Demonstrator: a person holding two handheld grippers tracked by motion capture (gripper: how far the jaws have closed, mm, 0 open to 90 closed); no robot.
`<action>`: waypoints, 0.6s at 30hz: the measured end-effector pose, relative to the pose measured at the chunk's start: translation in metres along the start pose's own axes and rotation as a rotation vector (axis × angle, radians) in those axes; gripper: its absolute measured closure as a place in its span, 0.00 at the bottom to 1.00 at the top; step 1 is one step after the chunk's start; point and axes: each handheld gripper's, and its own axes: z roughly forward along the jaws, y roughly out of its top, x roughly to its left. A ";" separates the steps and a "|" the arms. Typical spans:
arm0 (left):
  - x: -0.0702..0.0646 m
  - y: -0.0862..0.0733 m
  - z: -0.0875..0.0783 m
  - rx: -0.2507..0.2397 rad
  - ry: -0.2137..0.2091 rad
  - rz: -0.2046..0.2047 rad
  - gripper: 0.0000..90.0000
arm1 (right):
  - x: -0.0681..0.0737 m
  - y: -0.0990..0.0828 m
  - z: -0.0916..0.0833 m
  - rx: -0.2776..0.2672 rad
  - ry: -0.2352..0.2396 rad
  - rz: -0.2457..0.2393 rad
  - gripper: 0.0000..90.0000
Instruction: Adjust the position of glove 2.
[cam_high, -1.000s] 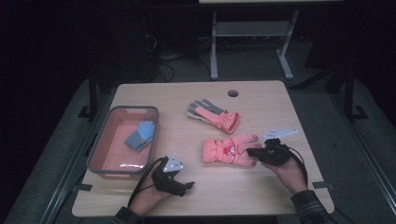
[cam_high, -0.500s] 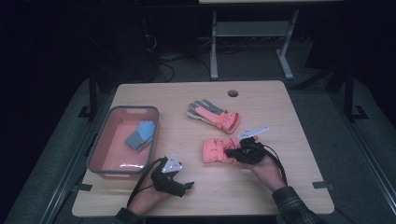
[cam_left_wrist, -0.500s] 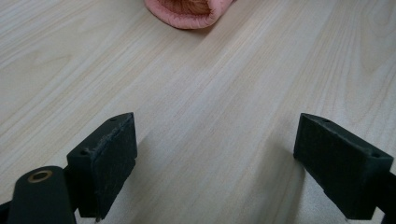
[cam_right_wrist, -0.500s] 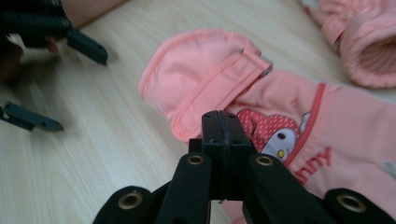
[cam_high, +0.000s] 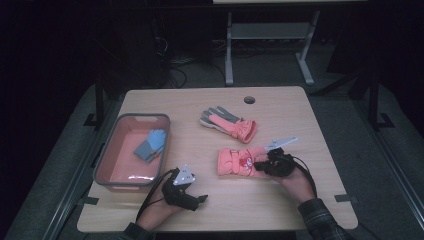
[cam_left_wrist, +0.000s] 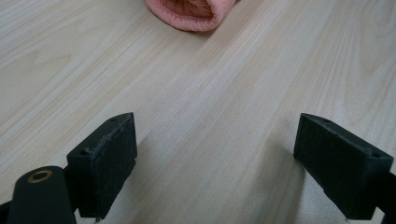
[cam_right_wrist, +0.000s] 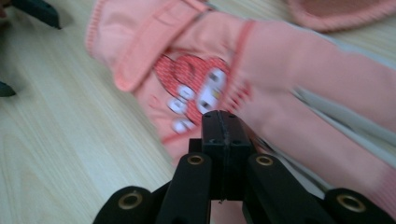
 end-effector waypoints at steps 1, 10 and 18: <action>0.000 0.000 0.000 0.000 0.000 0.000 0.14 | -0.003 -0.002 -0.002 -0.003 -0.003 0.007 1.00; 0.000 0.000 0.000 0.002 0.000 0.002 0.14 | 0.013 0.007 0.001 -0.073 0.033 -0.018 1.00; 0.000 0.000 0.000 0.004 0.000 0.002 0.14 | 0.027 0.013 0.019 0.011 -0.100 -0.075 1.00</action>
